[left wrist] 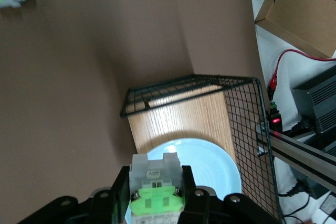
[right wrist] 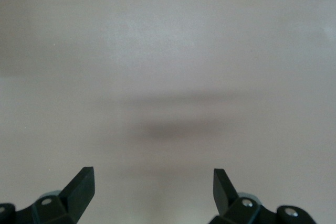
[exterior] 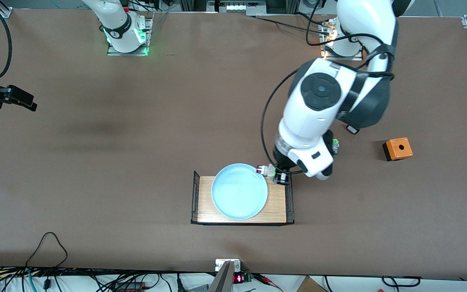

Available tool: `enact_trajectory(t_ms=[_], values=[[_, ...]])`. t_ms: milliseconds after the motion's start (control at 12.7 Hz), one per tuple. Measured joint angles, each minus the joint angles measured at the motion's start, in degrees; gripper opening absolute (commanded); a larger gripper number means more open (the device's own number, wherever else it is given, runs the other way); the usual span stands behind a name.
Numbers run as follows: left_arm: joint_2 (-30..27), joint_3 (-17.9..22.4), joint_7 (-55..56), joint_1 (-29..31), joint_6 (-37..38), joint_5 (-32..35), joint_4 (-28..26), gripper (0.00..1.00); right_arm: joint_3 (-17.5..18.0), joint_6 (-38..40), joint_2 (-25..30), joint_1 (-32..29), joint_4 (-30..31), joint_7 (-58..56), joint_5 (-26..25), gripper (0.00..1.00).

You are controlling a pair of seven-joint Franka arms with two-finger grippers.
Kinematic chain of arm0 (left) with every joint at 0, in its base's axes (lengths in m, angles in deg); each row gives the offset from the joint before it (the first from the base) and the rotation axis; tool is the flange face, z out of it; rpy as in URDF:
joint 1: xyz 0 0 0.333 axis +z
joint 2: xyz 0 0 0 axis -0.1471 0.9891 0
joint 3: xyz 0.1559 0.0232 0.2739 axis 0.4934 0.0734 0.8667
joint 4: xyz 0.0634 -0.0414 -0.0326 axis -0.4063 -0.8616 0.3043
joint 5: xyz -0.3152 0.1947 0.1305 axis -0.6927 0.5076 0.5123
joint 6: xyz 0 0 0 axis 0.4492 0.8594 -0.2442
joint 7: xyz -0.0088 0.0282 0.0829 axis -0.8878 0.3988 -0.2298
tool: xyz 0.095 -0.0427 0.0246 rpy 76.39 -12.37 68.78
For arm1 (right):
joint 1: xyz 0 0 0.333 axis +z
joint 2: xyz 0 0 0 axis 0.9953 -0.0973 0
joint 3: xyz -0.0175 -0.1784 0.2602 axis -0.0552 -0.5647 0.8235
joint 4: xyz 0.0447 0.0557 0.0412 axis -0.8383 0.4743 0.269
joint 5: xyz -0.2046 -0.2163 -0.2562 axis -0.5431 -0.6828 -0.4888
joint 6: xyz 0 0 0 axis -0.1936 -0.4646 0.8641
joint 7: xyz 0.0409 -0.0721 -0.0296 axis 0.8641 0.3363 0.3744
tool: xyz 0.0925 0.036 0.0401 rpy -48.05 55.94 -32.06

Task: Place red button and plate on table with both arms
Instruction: 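Carry the button with the left gripper beside the orange box and lower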

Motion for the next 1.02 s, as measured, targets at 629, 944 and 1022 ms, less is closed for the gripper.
enact_trajectory(t_ms=[629,944,1022], values=[[-1.6,0.0,-39.7,14.8,14.5,-4.9,-4.1,0.04,0.0,-0.1,0.0,0.0,0.0,0.0,0.5,1.0],[-1.9,0.0,-60.4,21.6,12.0,-6.0,-10.3,0.04,0.0,-0.9,0.0,0.0,0.0,0.0,3.5,1.0],[-1.9,0.0,-64.3,22.6,10.4,-6.2,-12.0,0.04,0.0,-0.9,0.0,0.0,0.0,0.0,3.5,1.0]])
